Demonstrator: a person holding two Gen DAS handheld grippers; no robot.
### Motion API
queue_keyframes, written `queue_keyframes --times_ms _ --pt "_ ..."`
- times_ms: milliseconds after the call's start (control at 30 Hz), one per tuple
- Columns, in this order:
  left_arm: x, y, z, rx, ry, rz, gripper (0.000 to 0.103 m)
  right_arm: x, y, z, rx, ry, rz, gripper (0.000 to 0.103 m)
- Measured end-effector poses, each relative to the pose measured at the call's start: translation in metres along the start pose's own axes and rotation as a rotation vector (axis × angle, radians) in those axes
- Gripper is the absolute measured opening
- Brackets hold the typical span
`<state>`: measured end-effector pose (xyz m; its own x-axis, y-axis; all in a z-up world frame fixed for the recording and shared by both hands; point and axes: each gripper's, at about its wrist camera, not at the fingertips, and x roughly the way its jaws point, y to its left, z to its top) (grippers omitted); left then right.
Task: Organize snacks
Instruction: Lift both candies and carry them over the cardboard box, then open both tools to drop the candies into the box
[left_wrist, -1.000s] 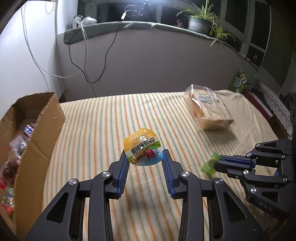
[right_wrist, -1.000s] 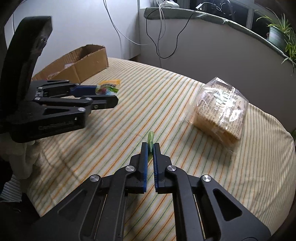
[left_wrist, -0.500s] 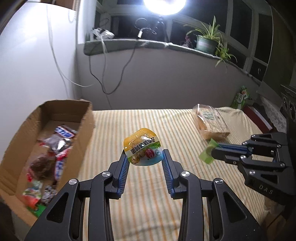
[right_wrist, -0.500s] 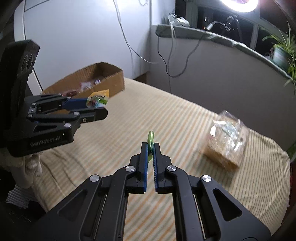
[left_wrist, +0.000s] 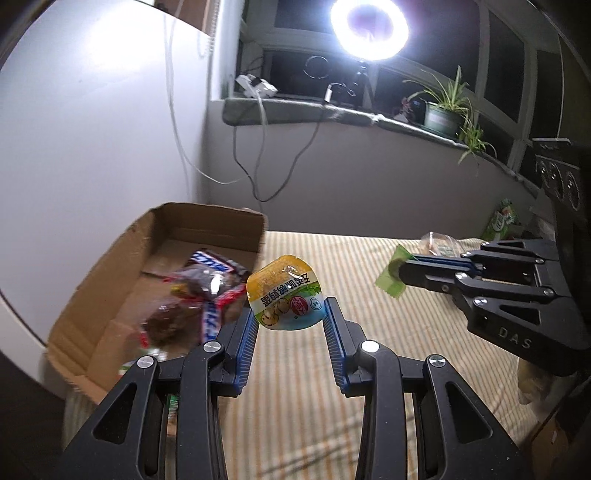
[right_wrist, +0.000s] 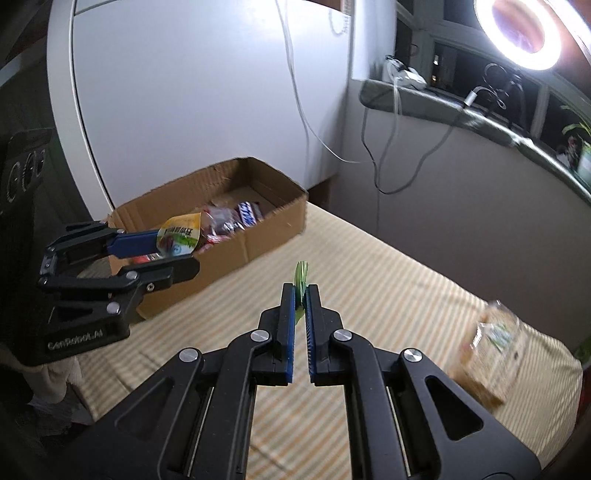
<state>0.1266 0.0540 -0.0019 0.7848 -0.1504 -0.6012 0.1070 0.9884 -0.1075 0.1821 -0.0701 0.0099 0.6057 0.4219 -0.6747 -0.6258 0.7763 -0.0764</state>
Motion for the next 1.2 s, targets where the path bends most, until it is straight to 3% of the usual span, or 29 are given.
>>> queue_keyframes --times_ms 567,1200 --pt "-0.017 0.058 -0.010 -0.074 -0.007 0.081 0.034 0.051 0.062 0.062 -0.092 -0.019 0.076 0.005" --pt "-0.013 0.086 -0.018 -0.120 0.018 0.112 0.034 0.102 0.093 0.077 -0.108 0.049 0.147 0.005"
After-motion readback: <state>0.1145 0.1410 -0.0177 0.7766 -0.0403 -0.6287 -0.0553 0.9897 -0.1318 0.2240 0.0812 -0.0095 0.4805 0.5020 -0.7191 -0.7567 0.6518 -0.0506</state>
